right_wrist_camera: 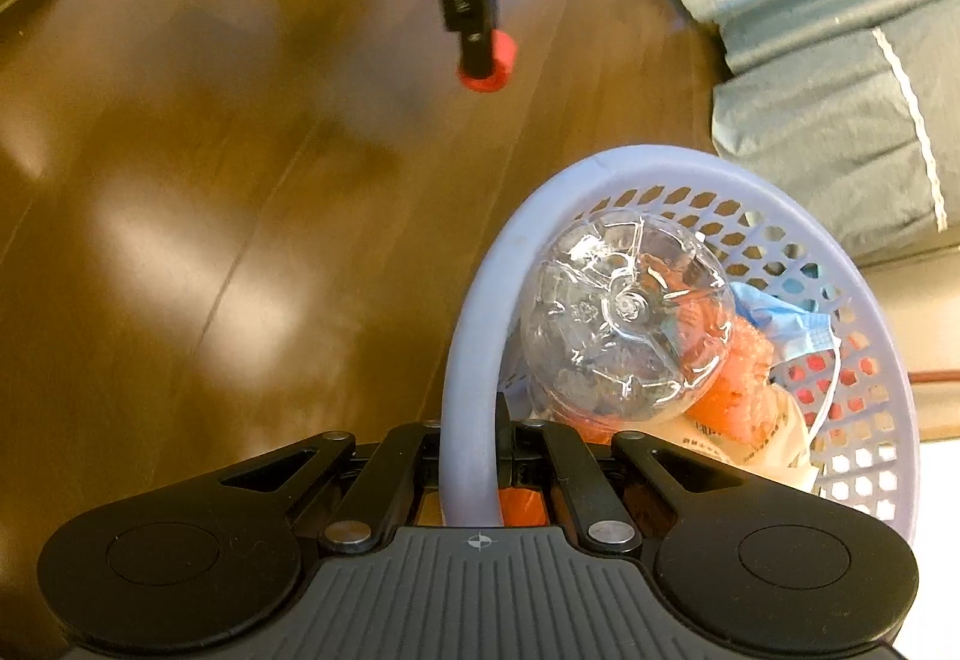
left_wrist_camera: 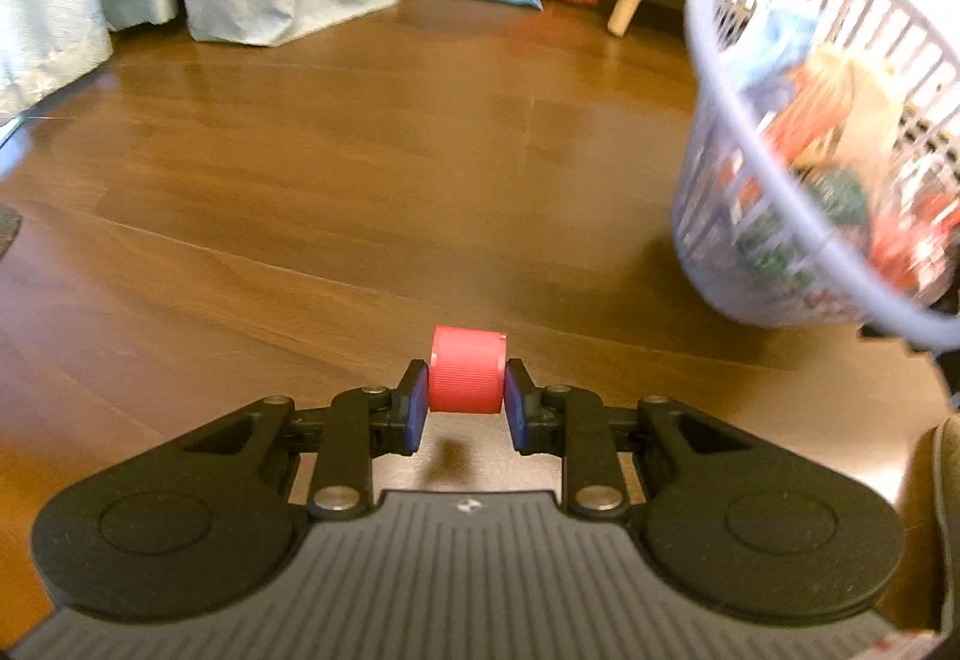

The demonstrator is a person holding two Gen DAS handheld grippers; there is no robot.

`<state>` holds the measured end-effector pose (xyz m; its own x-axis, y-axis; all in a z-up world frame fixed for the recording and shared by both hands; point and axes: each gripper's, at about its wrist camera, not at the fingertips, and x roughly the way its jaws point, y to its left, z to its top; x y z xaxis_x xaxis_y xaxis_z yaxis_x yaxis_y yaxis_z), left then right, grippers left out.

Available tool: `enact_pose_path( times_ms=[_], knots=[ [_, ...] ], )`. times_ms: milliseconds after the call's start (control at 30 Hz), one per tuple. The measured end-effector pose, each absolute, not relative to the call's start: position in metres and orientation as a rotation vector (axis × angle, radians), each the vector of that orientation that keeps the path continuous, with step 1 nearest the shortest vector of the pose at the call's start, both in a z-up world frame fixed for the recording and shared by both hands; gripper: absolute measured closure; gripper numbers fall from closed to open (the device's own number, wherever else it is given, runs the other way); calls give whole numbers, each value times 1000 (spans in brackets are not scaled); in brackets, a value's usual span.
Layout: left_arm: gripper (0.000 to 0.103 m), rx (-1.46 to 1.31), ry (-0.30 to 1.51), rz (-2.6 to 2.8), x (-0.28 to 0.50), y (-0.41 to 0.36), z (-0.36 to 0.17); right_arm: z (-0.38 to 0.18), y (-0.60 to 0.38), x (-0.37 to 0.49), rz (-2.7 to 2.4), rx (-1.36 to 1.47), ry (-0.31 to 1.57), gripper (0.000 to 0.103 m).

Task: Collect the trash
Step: 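Carry the red cap with the left gripper over the wastebasket and release it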

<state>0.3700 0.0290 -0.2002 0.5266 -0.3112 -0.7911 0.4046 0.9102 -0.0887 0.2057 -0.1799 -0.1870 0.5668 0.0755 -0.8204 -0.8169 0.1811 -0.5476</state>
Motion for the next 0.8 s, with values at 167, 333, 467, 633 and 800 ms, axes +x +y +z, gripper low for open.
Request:
enact_pose_path(
  times_ms=[167,333,467,633,800],
  knots=[
    [81,68,883,-413,359,50,-168,-188,-157,199,777,-1248,709,103],
    [81,39,847,-394,349,70,-136,-187,-135,191,844,-1266,658,103],
    [81,10,823,-385,340,82,-111,-185,-117,184,909,-1277,606,103],
    [81,-11,795,-389,330,92,-81,-180,-95,167,1015,-1279,527,103],
    [81,-34,772,-394,321,95,-55,-174,-80,146,1126,-1283,454,101]
  ],
)
